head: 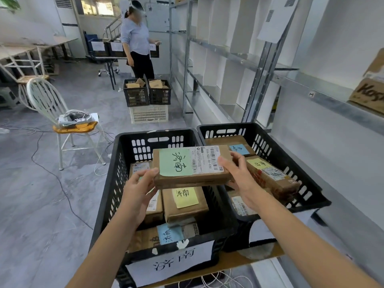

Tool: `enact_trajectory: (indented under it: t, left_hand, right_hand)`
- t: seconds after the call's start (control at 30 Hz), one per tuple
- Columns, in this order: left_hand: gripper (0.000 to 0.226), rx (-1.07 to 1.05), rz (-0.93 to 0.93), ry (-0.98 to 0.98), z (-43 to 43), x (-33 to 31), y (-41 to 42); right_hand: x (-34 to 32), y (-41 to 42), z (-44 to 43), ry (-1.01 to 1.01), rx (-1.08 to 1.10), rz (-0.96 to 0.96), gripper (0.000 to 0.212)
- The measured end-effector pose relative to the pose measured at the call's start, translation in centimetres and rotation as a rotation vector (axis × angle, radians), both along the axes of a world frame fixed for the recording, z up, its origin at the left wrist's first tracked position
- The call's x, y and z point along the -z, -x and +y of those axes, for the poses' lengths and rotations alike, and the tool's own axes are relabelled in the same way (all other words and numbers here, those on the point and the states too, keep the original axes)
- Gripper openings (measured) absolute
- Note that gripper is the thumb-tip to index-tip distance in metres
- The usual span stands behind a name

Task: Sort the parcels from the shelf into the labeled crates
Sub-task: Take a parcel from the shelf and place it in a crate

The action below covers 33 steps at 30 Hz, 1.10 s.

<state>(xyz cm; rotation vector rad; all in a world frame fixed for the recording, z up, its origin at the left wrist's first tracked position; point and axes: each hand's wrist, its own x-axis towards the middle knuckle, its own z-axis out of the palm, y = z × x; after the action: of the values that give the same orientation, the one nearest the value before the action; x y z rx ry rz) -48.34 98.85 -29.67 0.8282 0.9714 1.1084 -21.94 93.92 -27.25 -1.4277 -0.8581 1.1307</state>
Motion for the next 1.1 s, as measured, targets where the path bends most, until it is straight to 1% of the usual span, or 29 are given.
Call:
enact_trajectory:
  t: [0.03,0.07,0.1,0.13,0.17,0.2,0.27,0.37,0.47,0.57,0.73,0.87,0.9,0.97,1.1]
  left_hand:
    - [0.033,0.01,0.0,-0.005,0.2,-0.3,-0.7]
    - [0.036,0.014,-0.001,-0.005,0.4,-0.6,-1.5]
    - [0.035,0.019,-0.001,-0.003,0.6,-0.9,-2.3]
    - [0.031,0.027,-0.007,-0.005,0.7,-1.2,-3.1]
    - [0.028,0.041,-0.01,-0.007,0.8,-1.4,-3.9]
    - [0.029,0.057,-0.01,-0.013,0.8,-1.6,-4.6]
    - [0.032,0.087,0.002,-0.015,1.0,-1.8,-5.9]
    - [0.017,0.073,0.015,0.014,1.9,-1.9,-7.0]
    - [0.02,-0.01,0.041,0.058,3.4,-1.7,-7.0]
    - [0.02,-0.092,0.105,0.051,5.2,-1.1,-6.3]
    - [0.02,-0.252,0.194,0.033,6.4,-0.5,-4.9]
    - [0.024,-0.331,0.336,0.027,5.8,-0.7,-3.5]
    - [0.024,-0.364,0.382,0.03,5.9,-0.8,-3.3]
    - [0.024,-0.43,0.466,0.032,6.4,-0.7,-2.8]
    - [0.031,-0.477,0.651,0.048,8.6,-0.4,-1.5]
  right_hand:
    - [-0.2,-0.7,-0.2,0.053,0.001,0.058,0.092]
    - [-0.4,-1.4,-0.5,0.089,-0.02,0.095,0.094]
    - [-0.7,-2.1,-0.7,0.107,-0.053,0.1,0.083]
    - [-1.1,-2.8,-1.0,0.112,-0.075,0.097,0.067]
    - [-1.4,-3.5,-1.2,0.11,-0.066,0.098,0.055]
    - [-1.7,-4.2,-1.5,0.104,-0.037,0.101,0.049]
    - [-1.8,-5.5,-1.7,0.085,0.027,0.115,0.044]
    - [-1.6,-6.8,-1.6,0.067,0.071,0.14,0.049]
    - [-1.6,-7.6,-0.8,0.054,0.05,0.132,0.05]
    - [-2.0,-8.0,1.2,0.045,0.022,0.119,0.047]
    - [-2.2,-7.8,6.6,0.046,0.015,0.169,0.043]
    - [-1.9,-5.2,11.4,0.091,-0.085,0.191,0.072]
    - [-1.8,-4.3,12.6,0.101,-0.118,0.191,0.072]
    - [-1.7,-2.0,15.1,0.123,-0.19,0.21,0.065]
    - [-0.3,2.2,19.6,0.205,-0.258,0.188,0.054]
